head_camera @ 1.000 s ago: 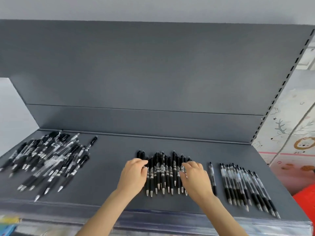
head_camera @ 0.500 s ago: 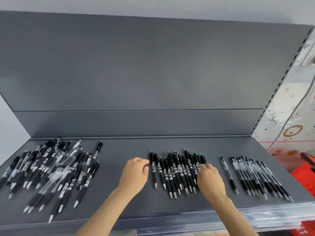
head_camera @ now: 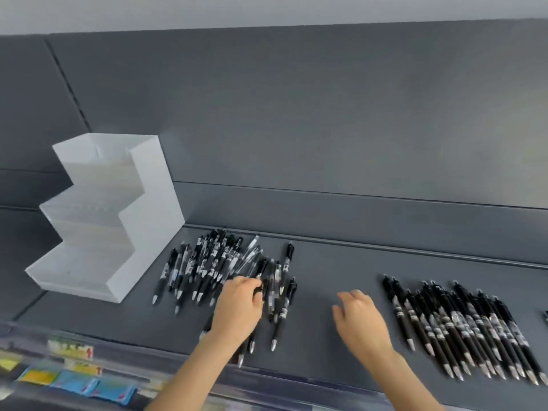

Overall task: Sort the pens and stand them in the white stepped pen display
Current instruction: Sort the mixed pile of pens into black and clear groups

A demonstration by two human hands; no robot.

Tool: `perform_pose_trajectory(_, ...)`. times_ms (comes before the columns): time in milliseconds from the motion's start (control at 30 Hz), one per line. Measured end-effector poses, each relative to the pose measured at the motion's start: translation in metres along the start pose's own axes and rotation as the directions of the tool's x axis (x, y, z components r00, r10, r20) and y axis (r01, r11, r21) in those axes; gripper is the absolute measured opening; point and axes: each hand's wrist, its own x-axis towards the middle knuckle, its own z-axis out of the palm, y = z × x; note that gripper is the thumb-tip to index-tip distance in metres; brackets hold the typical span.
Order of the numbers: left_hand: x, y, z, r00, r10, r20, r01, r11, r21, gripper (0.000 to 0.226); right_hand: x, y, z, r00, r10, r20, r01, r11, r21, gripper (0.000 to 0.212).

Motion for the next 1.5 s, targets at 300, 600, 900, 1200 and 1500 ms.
perform_pose_trajectory(300, -0.022, -0.023, -0.008, 0.977, -0.166, 0.131, 0.121, 0.946, 0.301, 0.062, 0.007, -0.095, 0.032, 0.995, 0.033, 0.095, -0.043, 0.994, 0.101, 0.038)
perform_pose_trajectory(600, -0.002, -0.015, -0.006, 0.962, -0.226, 0.152, 0.180, 0.947, 0.265, 0.047, 0.026, -0.103, 0.039, 0.958, 0.142, 0.248, -0.223, 0.913, 0.341, 0.025)
perform_pose_trajectory(900, 0.003, -0.020, -0.010, 0.948, -0.243, 0.207, 0.213, 0.964, 0.158, 0.020, 0.020, -0.101, 0.039, 0.947, 0.160, 0.280, -0.251, 0.910, 0.330, 0.017)
perform_pose_trajectory(1200, 0.009, -0.039, -0.016, 0.936, -0.260, 0.236, 0.281, 0.958, -0.057, 0.033, 0.007, -0.071, 0.028, 0.939, 0.149, 0.310, -0.328, 0.659, 0.677, 0.016)
perform_pose_trajectory(1500, 0.006, -0.025, -0.056, 0.885, -0.108, 0.452, 0.460, 0.342, -0.819, 0.007, -0.006, -0.069, -0.005, 0.861, -0.124, 0.494, -0.500, -0.023, 0.866, 0.022)
